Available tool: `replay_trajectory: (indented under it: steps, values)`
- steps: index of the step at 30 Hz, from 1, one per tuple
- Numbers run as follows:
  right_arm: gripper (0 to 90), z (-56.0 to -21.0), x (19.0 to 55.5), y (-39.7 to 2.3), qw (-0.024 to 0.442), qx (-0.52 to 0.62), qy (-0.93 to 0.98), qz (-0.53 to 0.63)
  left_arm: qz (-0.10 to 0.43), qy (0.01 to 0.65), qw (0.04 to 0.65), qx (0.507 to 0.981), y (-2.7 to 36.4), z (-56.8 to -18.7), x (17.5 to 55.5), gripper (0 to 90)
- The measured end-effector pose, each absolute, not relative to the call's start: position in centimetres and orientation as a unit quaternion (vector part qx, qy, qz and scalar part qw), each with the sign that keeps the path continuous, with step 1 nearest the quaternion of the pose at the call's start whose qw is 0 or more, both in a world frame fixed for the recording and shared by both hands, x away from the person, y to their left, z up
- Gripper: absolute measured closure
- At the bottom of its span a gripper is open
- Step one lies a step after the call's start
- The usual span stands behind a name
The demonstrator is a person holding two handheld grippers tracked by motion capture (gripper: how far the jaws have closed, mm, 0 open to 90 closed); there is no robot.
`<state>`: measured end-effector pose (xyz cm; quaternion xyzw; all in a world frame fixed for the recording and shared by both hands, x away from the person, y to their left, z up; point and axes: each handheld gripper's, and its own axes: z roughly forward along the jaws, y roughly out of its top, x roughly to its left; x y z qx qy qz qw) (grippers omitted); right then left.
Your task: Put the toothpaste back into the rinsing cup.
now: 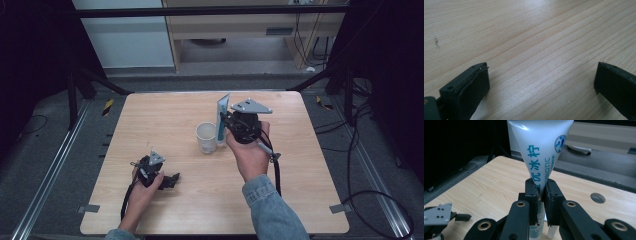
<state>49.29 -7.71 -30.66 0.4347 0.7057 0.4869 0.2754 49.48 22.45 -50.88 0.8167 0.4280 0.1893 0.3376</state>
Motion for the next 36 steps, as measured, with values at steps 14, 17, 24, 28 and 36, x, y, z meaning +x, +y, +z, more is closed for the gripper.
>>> replay_trajectory:
  steps: [14, 17, 24, 28, 36]
  values:
    - [81.9, -29.8, 51.6, -6.4, 0.287, 0.429, 0.699, 0.496, 0.189, 0.428, 0.339, 0.816, 22.4, -50.9, 49.7, 0.0]
    - [81.9, -29.8, 52.0, -6.2, 0.292, 0.428, 0.695, 0.499, 0.189, 0.428, 0.339, 0.816, 22.4, -50.9, 49.7, 0.0]
    - [81.9, -30.1, 52.8, -5.8, 0.295, 0.432, 0.689, 0.501, 0.189, 0.427, 0.338, 0.817, 22.4, -50.9, 49.7, 0.0]
    - [81.9, -30.6, 53.2, -5.4, 0.294, 0.434, 0.688, 0.503, 0.189, 0.427, 0.338, 0.817, 22.4, -50.9, 49.7, 0.0]
    - [81.9, -31.5, 53.9, -4.8, 0.290, 0.435, 0.690, 0.501, 0.188, 0.426, 0.338, 0.818, 22.4, -50.9, 49.7, 0.0]
